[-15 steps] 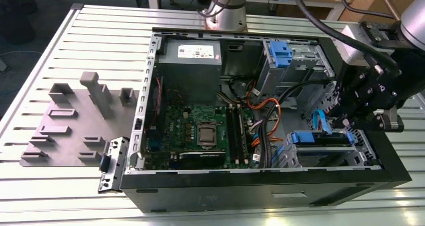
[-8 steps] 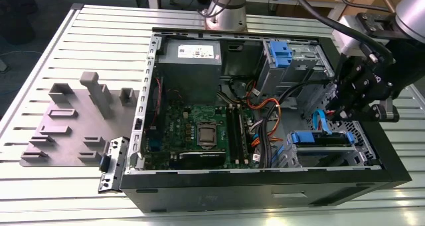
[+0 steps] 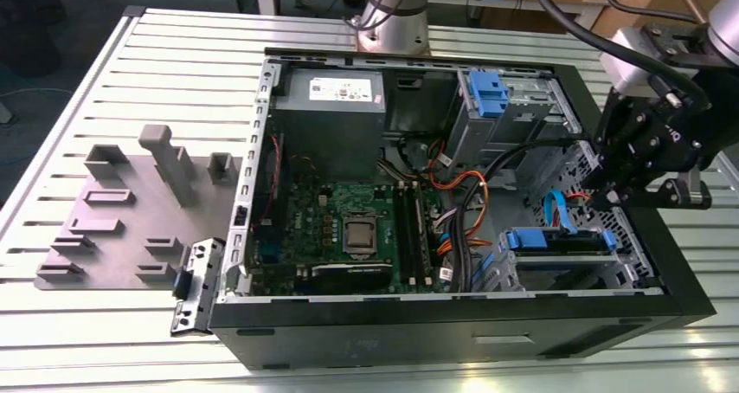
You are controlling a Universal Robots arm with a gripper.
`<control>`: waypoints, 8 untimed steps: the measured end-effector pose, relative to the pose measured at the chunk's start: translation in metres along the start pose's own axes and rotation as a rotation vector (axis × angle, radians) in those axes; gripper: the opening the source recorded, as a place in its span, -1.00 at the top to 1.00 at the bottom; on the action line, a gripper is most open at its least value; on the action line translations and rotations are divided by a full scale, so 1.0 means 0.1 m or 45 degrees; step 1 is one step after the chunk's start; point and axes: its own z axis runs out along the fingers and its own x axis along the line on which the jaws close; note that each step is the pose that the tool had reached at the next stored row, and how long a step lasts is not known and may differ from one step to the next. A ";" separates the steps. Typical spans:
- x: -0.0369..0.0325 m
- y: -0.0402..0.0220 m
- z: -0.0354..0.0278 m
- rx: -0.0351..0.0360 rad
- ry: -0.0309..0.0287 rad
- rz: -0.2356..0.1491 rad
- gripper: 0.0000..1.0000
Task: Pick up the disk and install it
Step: 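Insert the second disk wire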
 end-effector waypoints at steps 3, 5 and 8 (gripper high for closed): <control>-0.002 -0.061 0.001 -0.0014 0.0001 0.000 0.41; -0.004 -0.105 0.003 -0.0035 0.0002 0.000 0.41; -0.004 -0.156 0.038 -0.0048 0.0001 0.000 0.41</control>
